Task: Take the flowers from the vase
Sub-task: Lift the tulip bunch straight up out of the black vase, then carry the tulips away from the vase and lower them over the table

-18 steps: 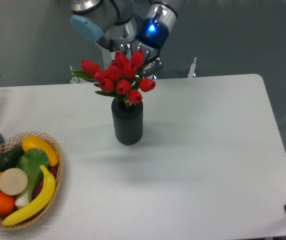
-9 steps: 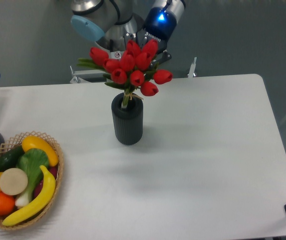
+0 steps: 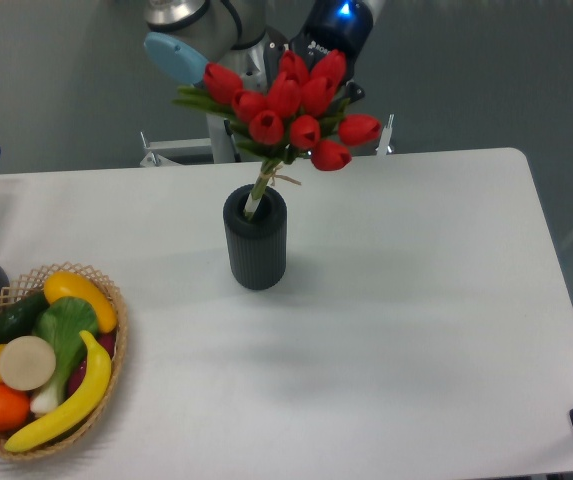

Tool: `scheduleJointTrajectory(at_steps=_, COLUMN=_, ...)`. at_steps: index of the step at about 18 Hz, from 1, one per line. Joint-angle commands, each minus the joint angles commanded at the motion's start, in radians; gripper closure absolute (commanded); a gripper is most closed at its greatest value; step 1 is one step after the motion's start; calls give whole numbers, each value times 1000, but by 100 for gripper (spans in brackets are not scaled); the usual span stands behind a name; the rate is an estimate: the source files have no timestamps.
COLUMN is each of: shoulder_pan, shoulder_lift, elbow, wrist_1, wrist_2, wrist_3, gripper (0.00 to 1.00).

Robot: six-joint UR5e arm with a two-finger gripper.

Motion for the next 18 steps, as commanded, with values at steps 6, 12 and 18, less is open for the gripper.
scheduleJointTrajectory(at_steps=6, shoulder_pan=54, shoulder_lift=-28, elbow=74, wrist_1=9, wrist_2=8, wrist_3=9, gripper=96)
scheduleJointTrajectory(at_steps=12, shoulder_pan=71, shoulder_lift=-147, elbow=199, wrist_1=18, wrist_2=81, wrist_3=144, gripper=96)
scheduleJointTrajectory(at_steps=18, shoulder_pan=31, shoulder_lift=-280, elbow=227, wrist_1=18, wrist_2=170, wrist_3=357, gripper=97)
